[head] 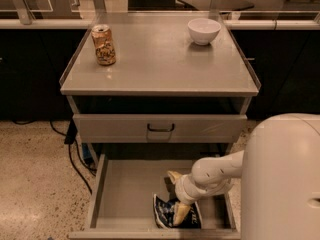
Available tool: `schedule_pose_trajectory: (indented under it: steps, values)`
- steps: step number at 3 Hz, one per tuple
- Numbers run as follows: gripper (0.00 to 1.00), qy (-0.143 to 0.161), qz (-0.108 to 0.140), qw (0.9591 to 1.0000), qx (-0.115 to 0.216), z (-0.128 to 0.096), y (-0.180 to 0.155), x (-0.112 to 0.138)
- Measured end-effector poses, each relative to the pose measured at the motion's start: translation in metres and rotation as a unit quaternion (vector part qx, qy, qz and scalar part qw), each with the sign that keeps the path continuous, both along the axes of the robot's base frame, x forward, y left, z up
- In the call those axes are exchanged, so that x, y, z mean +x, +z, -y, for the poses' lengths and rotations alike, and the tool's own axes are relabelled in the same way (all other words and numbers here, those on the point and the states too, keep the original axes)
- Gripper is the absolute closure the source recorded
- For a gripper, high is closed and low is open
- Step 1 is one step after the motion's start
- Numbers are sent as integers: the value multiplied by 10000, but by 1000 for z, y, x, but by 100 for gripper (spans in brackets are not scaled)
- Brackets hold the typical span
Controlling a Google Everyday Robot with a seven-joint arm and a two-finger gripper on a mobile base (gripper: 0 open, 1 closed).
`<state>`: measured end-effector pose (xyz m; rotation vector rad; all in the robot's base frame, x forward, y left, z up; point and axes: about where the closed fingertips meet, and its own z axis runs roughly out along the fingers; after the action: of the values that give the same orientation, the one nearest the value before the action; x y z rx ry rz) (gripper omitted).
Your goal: Place blue chip bag into middle drawer
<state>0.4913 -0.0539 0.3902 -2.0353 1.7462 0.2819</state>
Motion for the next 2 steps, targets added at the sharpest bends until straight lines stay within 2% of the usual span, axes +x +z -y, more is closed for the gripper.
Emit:
schedule_pose_trajectory:
  steps: [1,2]
  values:
    - [0,78,334,9992,-223,1,46,20]
    - [0,106,661,9964,-511,9,103,29]
